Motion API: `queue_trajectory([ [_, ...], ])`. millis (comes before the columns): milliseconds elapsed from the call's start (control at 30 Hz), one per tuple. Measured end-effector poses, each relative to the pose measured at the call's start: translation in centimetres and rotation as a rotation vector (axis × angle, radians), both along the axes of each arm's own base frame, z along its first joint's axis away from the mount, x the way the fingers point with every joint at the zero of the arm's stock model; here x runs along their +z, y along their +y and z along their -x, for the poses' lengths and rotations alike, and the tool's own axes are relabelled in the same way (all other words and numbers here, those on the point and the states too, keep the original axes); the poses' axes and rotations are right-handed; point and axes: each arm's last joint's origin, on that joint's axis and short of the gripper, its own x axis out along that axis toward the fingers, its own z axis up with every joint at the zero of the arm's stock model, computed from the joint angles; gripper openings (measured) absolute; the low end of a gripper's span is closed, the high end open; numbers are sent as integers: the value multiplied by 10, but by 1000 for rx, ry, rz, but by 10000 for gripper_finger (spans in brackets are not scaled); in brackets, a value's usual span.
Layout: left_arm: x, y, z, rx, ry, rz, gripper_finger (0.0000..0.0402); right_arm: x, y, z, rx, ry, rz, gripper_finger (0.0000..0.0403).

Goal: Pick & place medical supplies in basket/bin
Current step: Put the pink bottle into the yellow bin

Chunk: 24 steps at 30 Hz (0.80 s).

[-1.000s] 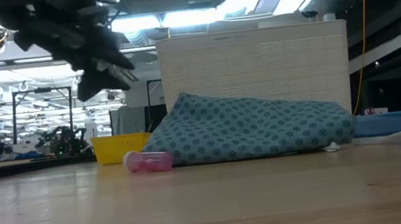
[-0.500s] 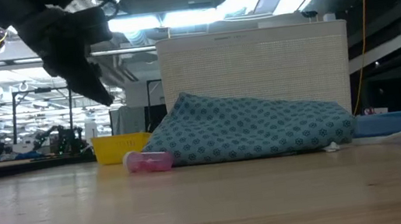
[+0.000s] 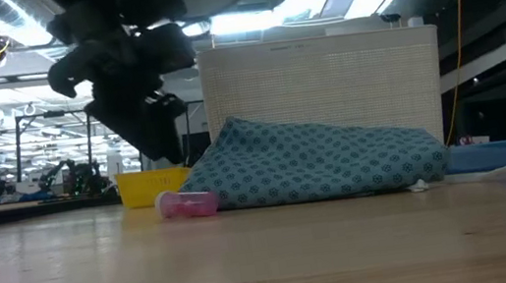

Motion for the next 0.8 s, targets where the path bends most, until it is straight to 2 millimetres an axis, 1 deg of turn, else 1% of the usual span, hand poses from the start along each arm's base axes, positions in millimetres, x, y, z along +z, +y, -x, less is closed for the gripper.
queue_trajectory([
  [133,-8,0,-12,-60,32,-17,211,0,4,-1,13,1,1,224],
  [267,-19,-1,-18,-94,76,-13,210,0,7,-1,25,5,3,224],
  [500,-35,-1,-18,-104,153,-10,206,-4,7,0,25,46,2,224],
  [800,-38,0,-13,-78,222,-32,190,-5,7,0,23,54,3,224],
])
